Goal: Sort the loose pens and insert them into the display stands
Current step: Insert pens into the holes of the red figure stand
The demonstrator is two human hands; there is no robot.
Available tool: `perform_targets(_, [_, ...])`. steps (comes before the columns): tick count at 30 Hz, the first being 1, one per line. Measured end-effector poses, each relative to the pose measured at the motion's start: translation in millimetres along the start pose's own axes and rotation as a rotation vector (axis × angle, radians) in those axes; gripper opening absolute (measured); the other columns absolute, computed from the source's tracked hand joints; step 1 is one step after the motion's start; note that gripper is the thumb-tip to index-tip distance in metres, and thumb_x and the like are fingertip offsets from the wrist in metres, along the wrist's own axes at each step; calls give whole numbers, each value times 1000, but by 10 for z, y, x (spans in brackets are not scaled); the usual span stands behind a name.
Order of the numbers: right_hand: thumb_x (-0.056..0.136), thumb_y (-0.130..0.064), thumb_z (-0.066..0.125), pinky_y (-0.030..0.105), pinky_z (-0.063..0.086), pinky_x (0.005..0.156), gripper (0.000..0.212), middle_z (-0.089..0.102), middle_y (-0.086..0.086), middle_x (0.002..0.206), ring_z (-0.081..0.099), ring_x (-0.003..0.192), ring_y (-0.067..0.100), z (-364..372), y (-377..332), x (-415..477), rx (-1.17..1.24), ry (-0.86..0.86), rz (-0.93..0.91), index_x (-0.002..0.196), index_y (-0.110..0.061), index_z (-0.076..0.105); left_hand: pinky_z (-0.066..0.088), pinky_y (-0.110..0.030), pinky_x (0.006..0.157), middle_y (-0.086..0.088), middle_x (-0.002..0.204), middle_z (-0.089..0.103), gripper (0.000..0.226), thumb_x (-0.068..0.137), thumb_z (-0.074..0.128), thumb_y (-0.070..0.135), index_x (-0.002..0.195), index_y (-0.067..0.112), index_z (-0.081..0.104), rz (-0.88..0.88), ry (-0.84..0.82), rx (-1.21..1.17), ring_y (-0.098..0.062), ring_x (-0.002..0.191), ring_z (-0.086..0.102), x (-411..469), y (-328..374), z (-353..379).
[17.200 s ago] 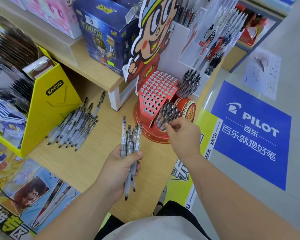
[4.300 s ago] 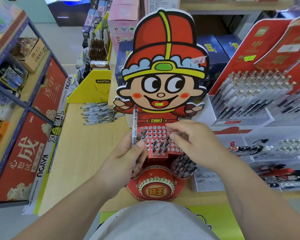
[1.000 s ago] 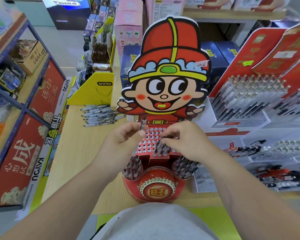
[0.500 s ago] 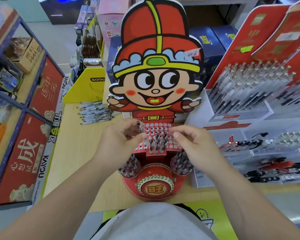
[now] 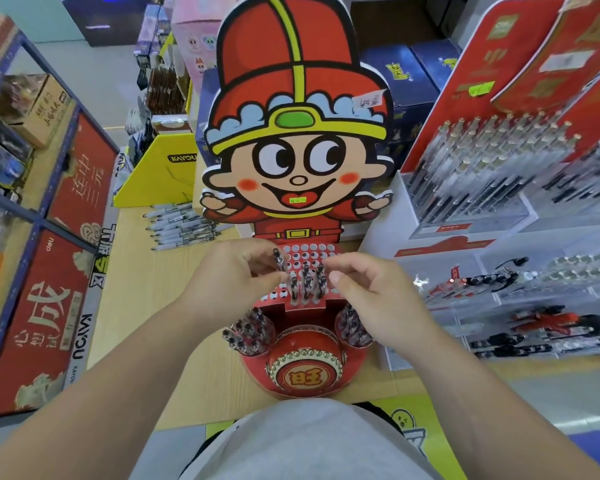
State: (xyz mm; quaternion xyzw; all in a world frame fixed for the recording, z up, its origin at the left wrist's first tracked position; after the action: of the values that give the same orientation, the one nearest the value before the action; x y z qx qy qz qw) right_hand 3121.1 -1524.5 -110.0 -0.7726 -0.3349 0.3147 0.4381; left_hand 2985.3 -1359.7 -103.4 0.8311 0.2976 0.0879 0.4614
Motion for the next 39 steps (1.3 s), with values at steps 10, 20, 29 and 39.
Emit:
perform_targets(10, [98, -24, 62, 11, 47, 83, 22, 68, -27, 103, 64, 97, -7, -1, -7, 13, -36, -12, 21, 113, -38, 69, 53, -10, 74, 19, 86, 73, 23, 79, 86, 12, 99, 22, 80, 142, -151, 173, 8, 81, 67, 109, -25, 68])
perform_targets(20, [100, -24, 57, 25, 53, 91, 23, 70, -23, 104, 65, 98, -3, 72, 11, 33, -42, 12, 12, 116, -34, 70, 51, -12, 79, 19, 103, 72, 28, 94, 71, 17, 120, 26, 73, 218, -211, 67, 0, 92, 68, 56, -133, 57])
perform_targets(29, [102, -18, 53, 20, 49, 95, 29, 68, -22, 116, 61, 111, -3, 60, -54, 26, -28, 22, -60, 122, -34, 68, 50, -10, 82, 27, 100, 71, 20, 95, 68, 22, 112, 24, 77, 190, -164, 26, 5, 96, 67, 93, -59, 67])
perform_targets(39, [100, -20, 55, 7, 43, 90, 36, 65, -22, 121, 59, 108, -9, 138, -100, -137, -129, 111, 7, 134, -31, 60, 53, -21, 88, 18, 109, 70, 27, 98, 64, 30, 124, 25, 69, 217, -159, 41, 1, 101, 66, 48, -190, 45])
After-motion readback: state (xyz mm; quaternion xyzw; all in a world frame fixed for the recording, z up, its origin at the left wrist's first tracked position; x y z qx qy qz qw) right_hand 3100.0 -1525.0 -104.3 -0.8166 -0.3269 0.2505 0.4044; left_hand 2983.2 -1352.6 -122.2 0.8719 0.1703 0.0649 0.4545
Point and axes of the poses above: each hand's wrist, its own x-axis towards the middle knuckle, its own z-axis out of the palm, y = z × x, the point moved 4 cm from there along x, towards the middle knuckle
